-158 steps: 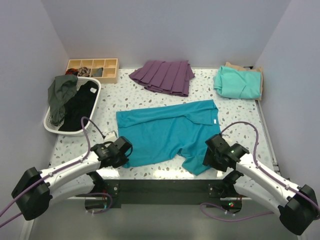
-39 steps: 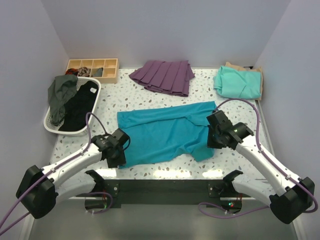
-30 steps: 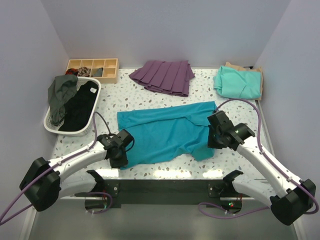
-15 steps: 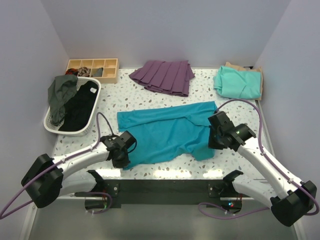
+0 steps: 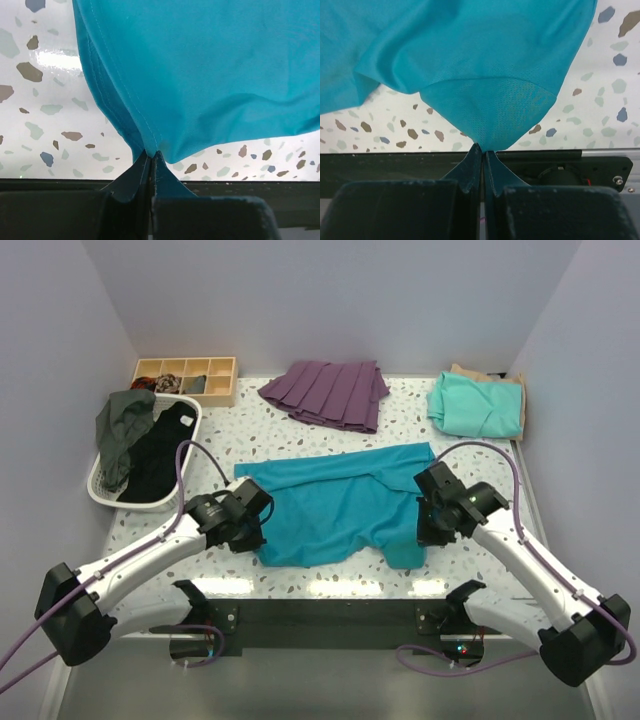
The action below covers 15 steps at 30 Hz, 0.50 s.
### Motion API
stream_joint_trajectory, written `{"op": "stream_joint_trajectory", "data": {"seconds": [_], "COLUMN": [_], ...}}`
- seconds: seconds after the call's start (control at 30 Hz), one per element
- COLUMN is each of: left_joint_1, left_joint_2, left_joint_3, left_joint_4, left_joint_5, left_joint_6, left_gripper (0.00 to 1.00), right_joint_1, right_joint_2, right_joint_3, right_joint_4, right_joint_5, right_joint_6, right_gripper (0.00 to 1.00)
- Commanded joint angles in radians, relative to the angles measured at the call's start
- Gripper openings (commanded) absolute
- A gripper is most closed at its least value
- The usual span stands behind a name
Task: Fold and stack the t-shirts
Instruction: Fold the other side of the tshirt into a rectangle
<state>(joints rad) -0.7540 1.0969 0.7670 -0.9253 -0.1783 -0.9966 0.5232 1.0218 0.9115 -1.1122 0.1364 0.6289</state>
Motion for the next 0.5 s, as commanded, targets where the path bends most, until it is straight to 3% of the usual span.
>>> {"op": "stream_joint_trajectory", "data": {"seconds": [0.0, 0.3, 0.47], "left_joint_1": [-0.002, 0.034, 0.093], "left_joint_2": [-0.032, -0.023, 0.007], "left_joint_3": [0.028, 0.063, 0.052], "left_joint_4": [-0.087, -0.078, -0.020], "left_joint_5": [-0.012, -0.082, -0.093], "left_joint_6": [0.035, 0.047, 0.067], "left_gripper": [0.00, 0.00, 0.00], "right_joint_1": [0.003, -0.006, -0.060], "right_joint_2": [-0.052, -0.046, 0.098], "right_joint_3": [0.016, 0.147, 0.129], "right_joint_4": [-0.132, -0.063, 0.044], "right_joint_5": [-0.049, 0.161, 0.120], "right_joint_6": [0.014, 0.026, -0.060], "right_gripper": [0.00, 0.00, 0.00]}}
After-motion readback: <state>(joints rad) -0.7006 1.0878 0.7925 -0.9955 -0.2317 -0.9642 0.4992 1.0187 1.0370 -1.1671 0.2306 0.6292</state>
